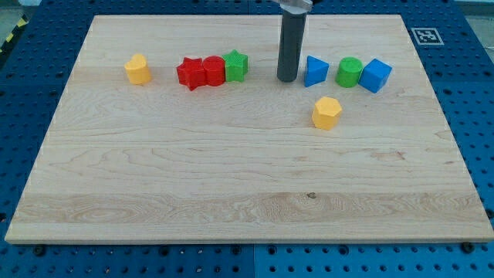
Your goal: Slide the hexagon to the bottom left of the triangle
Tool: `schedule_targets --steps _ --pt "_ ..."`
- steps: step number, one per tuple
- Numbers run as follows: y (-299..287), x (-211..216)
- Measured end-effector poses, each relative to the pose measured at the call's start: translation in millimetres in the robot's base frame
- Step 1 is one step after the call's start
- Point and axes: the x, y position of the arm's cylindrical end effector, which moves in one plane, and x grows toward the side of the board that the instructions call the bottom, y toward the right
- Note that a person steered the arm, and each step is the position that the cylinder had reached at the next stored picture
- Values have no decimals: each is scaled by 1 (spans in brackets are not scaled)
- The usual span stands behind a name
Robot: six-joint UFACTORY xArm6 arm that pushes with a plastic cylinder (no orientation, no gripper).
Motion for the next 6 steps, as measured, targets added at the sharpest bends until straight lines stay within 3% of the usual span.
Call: schedule_targets --steps 2,3,4,6 --pt "-11 88" --pt "27 130" --pt "85 136" --pt "86 122"
